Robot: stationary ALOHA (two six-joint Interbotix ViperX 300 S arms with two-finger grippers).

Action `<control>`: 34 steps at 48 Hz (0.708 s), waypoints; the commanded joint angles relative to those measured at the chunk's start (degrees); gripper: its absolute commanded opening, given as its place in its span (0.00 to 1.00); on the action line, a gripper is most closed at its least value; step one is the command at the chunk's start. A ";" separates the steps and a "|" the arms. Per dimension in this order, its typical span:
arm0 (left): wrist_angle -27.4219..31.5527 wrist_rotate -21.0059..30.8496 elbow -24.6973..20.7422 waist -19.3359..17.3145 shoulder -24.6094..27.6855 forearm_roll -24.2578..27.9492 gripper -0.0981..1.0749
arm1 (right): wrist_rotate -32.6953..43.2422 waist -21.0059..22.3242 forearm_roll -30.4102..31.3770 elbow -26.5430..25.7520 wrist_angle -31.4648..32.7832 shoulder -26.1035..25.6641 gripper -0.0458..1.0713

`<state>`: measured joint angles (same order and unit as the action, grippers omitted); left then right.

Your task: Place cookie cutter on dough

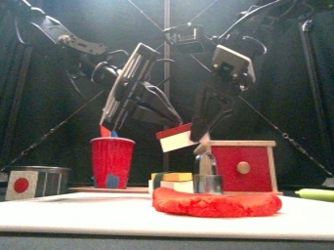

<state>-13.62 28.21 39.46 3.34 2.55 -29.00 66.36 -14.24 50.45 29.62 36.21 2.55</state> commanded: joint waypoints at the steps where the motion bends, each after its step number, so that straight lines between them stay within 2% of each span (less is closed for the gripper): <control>1: 0.18 -0.09 -0.88 -0.09 -0.26 0.09 0.44 | 0.00 0.18 0.44 -3.34 -0.18 -1.67 0.67; 21: -1.67 -0.53 0.53 -0.70 -4.66 3.69 0.44 | 0.18 0.09 -1.14 -2.11 -0.35 -1.32 0.67; 34: -7.29 -0.70 6.33 -1.93 -9.58 4.92 0.44 | 0.70 -0.26 -4.39 1.05 -0.35 -2.11 0.67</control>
<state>-18.37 27.69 44.65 1.93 -4.57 -25.14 66.71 -14.41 47.37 30.50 36.04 2.55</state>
